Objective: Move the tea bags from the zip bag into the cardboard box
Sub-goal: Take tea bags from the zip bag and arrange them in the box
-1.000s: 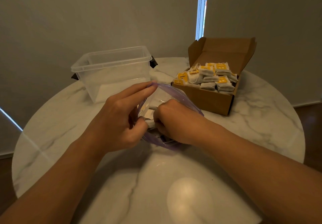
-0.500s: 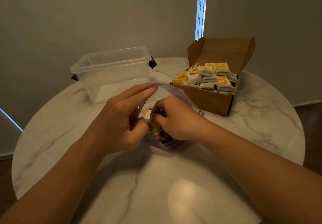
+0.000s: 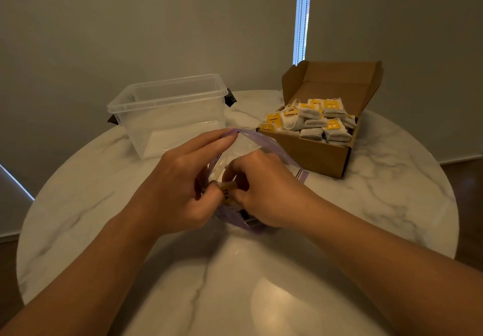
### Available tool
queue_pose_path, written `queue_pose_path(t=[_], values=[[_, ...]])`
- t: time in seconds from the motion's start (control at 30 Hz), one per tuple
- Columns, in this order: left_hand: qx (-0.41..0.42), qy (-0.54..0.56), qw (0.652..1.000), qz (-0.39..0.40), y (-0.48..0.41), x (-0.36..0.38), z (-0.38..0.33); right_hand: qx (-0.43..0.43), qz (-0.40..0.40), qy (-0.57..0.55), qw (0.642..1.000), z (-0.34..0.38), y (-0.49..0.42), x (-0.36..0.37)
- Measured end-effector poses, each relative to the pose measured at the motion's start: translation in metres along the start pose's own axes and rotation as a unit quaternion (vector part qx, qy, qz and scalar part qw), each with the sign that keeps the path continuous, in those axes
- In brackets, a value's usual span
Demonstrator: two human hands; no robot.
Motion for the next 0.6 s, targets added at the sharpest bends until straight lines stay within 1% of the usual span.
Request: queue_pose_path(t=[0.13, 0.23, 0.37, 0.47, 0.6], values=[[-0.001, -0.002, 1.000, 0.000, 0.000, 0.001, 0.002, -0.039, 0.001, 0.058, 0.998, 0.012, 0.014, -0.010], [-0.003, 0.003, 1.000, 0.003, 0.000, 0.001, 0.003, -0.051, -0.016, 0.060, 0.997, 0.011, 0.031, -0.021], [0.001, 0.008, 1.000, 0.001, 0.000, 0.000, 0.002, -0.092, -0.047, 0.004, 0.995, 0.003, 0.050, -0.034], [0.004, 0.008, 1.000, 0.002, -0.001, 0.000, 0.002, -0.098, -0.064, -0.043, 0.992, -0.001, 0.058, -0.049], [-0.003, 0.019, 1.000, 0.002, 0.000, 0.001, 0.002, -0.105, -0.073, -0.157, 0.979, -0.002, 0.057, -0.079]])
Point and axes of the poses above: each hand's wrist, its own y-axis away from the middle knuckle, its own x-axis out of the palm, z = x × y, the point moved 6 cm from there along -y, towards the middle knuckle, and after that the axes turned 14 degrees about -y, right-handed, at the moved point
